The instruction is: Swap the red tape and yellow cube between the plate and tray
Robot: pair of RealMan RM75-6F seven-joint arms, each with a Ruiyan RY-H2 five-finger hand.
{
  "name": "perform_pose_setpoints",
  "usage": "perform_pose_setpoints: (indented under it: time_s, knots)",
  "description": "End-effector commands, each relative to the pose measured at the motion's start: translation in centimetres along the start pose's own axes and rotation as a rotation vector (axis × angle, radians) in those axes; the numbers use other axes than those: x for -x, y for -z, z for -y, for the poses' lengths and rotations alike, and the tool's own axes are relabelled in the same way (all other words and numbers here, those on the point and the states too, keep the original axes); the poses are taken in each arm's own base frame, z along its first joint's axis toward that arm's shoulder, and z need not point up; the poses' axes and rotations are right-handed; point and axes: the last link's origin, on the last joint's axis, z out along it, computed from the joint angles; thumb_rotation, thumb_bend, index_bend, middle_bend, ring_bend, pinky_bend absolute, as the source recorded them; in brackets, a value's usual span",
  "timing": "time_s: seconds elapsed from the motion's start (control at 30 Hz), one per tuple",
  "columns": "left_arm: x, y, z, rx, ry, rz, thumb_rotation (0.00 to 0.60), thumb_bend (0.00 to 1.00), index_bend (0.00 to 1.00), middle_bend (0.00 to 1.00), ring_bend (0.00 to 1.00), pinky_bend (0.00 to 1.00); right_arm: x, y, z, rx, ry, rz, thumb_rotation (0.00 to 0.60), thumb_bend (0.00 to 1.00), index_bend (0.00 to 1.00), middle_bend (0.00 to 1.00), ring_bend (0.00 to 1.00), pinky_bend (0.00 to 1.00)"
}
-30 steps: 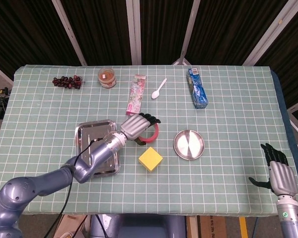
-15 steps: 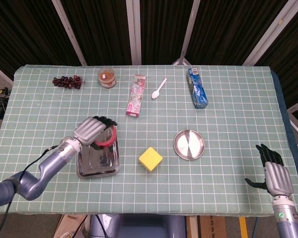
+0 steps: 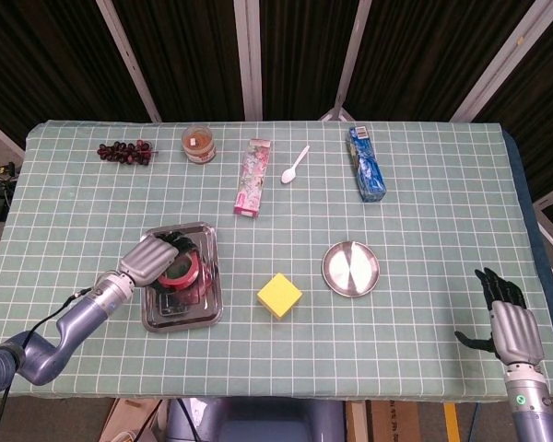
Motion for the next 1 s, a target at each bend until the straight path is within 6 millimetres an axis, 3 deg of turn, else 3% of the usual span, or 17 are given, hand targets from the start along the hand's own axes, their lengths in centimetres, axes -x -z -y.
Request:
perform_pose_setpoints:
  time_s: [0.03, 0.13, 0.27, 0.4, 0.53, 0.63, 0.8, 1.0]
  knots:
    - [0.2, 0.1, 0.1, 0.003, -0.003, 0.021, 0.600, 0.28, 0.20, 0.06, 0.02, 0.12, 0.1, 0.0, 0.0, -0.002, 0.004, 0.004, 0.600, 0.16, 0.05, 0.00, 0.05, 0.01]
    - [0.2, 0.3, 0.2, 0.001, -0.003, 0.055, 0.600, 0.14, 0.14, 0.00, 0.00, 0.02, 0.1, 0.0, -0.1, -0.001, 0.008, 0.007, 0.600, 0.16, 0.05, 0.00, 0.05, 0.01]
    - [-0.5, 0.8, -0.7, 0.023, 0.044, 0.064, 0.600, 0.03, 0.12, 0.00, 0.00, 0.00, -0.2, 0.1, -0.2, -0.004, 0.021, -0.005, 0.600, 0.15, 0.05, 0.00, 0.05, 0.01]
    - [-3.8, 2.6, -1.3, 0.041, 0.113, -0.060, 0.600, 0.02, 0.12, 0.00, 0.00, 0.00, -0.4, 0.5, 0.4, -0.034, 0.014, -0.002, 0.600, 0.13, 0.05, 0.00, 0.05, 0.01]
    - [-7.8, 7.1, -1.2, 0.039, 0.086, -0.258, 0.600, 0.03, 0.12, 0.00, 0.00, 0.00, -0.4, 0.4, 2.4, -0.141, -0.006, 0.055, 0.600, 0.13, 0.05, 0.00, 0.05, 0.01]
    - [-8.7, 11.8, -0.1, -0.055, -0.009, -0.395, 0.600, 0.03, 0.12, 0.00, 0.00, 0.00, -1.3, -0.5, 5.8, -0.294, 0.017, 0.102, 0.600, 0.13, 0.05, 0.00, 0.05, 0.01]
    - [-6.6, 17.2, 1.7, -0.245, -0.072, -0.447, 0.600, 0.03, 0.12, 0.00, 0.00, 0.00, -1.6, -1.6, 12.3, -0.529, 0.104, 0.192, 0.600, 0.13, 0.05, 0.00, 0.05, 0.01]
    - [-3.8, 20.4, 3.2, -0.336, 0.000, -0.513, 0.600, 0.03, 0.12, 0.00, 0.00, 0.00, 0.1, -2.2, 18.7, -0.722, 0.183, 0.254, 0.600, 0.13, 0.05, 0.00, 0.05, 0.01]
